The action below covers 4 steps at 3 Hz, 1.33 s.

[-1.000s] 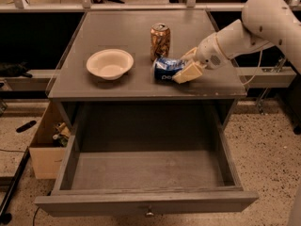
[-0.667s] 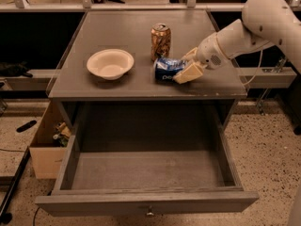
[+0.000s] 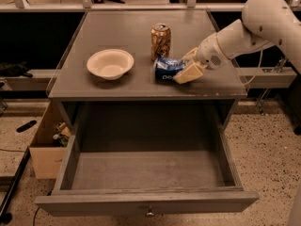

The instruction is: Pick pepsi can from top drawer and place on counter

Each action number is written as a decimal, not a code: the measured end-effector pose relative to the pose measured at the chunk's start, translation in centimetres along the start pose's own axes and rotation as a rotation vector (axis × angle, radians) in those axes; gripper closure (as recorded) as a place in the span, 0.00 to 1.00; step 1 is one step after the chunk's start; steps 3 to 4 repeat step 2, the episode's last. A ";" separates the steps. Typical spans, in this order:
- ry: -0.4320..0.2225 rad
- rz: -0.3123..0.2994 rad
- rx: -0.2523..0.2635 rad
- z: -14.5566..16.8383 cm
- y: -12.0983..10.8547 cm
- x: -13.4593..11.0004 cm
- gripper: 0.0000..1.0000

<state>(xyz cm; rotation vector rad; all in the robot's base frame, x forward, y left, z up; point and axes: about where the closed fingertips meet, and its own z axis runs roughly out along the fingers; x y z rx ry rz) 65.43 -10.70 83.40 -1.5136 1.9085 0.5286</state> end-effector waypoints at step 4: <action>0.000 0.000 0.000 0.0 0.0 0.0 0.00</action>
Offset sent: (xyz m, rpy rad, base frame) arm 0.0000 0.0000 0.0000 0.0000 0.0000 0.0000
